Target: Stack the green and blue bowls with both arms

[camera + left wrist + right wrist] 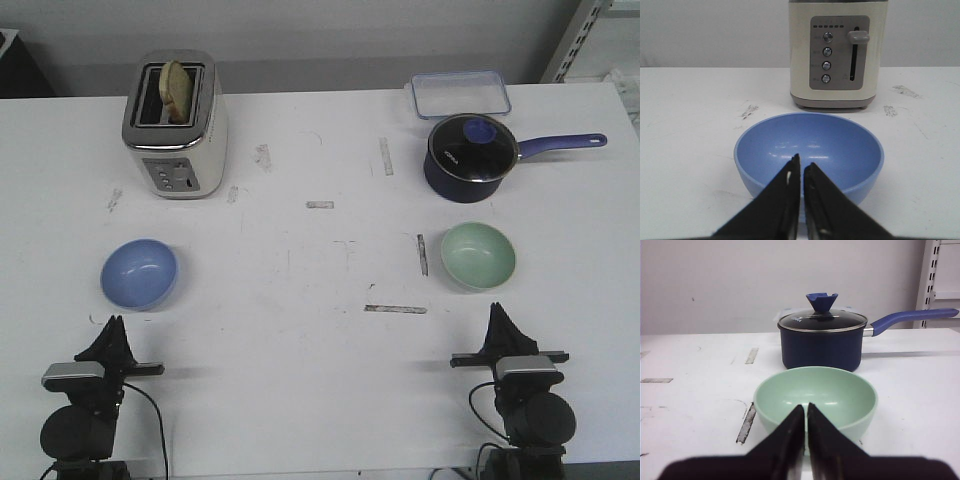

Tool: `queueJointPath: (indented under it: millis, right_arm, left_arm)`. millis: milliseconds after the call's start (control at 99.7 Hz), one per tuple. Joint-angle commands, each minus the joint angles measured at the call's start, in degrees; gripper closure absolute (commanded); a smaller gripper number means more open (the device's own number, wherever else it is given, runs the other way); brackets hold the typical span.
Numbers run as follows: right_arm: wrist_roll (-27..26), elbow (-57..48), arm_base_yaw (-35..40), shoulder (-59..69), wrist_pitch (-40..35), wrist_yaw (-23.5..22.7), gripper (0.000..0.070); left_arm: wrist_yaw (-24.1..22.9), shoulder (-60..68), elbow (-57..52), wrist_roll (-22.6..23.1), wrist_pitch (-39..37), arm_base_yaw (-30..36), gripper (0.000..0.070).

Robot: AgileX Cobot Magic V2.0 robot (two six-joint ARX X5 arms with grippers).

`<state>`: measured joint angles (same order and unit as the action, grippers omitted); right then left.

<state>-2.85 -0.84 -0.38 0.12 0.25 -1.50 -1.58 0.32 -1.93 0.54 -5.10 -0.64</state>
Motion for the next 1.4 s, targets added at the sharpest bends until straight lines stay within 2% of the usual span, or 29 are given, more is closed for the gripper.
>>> queueJointPath:
  millis: [0, 1164, 1395]
  right_arm:
    - [-0.1, 0.1, 0.0, 0.0, 0.6, 0.0, 0.0700]
    - [-0.2, 0.1, 0.0, 0.0, 0.7, 0.0, 0.0700]
    - [-0.2, -1.0, 0.0, 0.0, 10.2, 0.5, 0.0700]
  left_arm:
    - [-0.1, -0.1, 1.2, -0.1, -0.6, -0.1, 0.0699]
    - [-0.1, -0.1, 1.2, -0.2, -0.6, -0.1, 0.0699]
    - [-0.1, -0.1, 1.2, -1.5, -0.6, -0.1, 0.0699]
